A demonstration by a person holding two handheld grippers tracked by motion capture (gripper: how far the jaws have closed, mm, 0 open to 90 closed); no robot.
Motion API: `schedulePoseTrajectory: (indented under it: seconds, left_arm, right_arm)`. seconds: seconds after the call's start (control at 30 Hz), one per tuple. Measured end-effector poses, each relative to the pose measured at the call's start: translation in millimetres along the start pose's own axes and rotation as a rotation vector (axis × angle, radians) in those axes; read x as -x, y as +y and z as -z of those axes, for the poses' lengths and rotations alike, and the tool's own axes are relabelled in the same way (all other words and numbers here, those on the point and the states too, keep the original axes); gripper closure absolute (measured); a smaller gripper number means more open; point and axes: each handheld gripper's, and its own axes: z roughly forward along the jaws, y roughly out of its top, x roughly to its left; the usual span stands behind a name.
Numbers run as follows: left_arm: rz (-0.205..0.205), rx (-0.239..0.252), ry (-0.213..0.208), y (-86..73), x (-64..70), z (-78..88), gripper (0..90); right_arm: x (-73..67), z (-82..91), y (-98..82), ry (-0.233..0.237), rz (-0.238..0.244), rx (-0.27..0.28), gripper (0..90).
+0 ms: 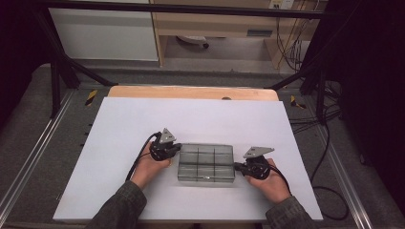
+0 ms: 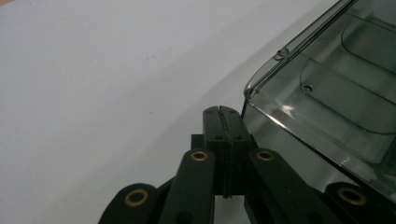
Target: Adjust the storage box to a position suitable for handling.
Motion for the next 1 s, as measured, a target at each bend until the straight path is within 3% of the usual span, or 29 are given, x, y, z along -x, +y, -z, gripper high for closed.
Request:
schedulePoseTrajectory:
  seconds: [0.2,0.87,1.0]
  left_arm:
    - [-0.024,-0.019,0.0,-3.3,7.9,9.7,90.0]
    - [-0.011,-0.022,-0.013,-9.3,8.2,11.2,90.0]
    - [-0.004,-0.007,-0.006,-9.3,9.0,18.3,90.0]
  right_arm:
    - [-6.8,3.4,-3.2,0.01,0.004,-0.009,90.0]
    - [-11.5,5.1,-4.3,0.017,0.006,-0.015,90.0]
    - [-8.9,9.6,-3.2,0.011,-0.013,0.015,90.0]
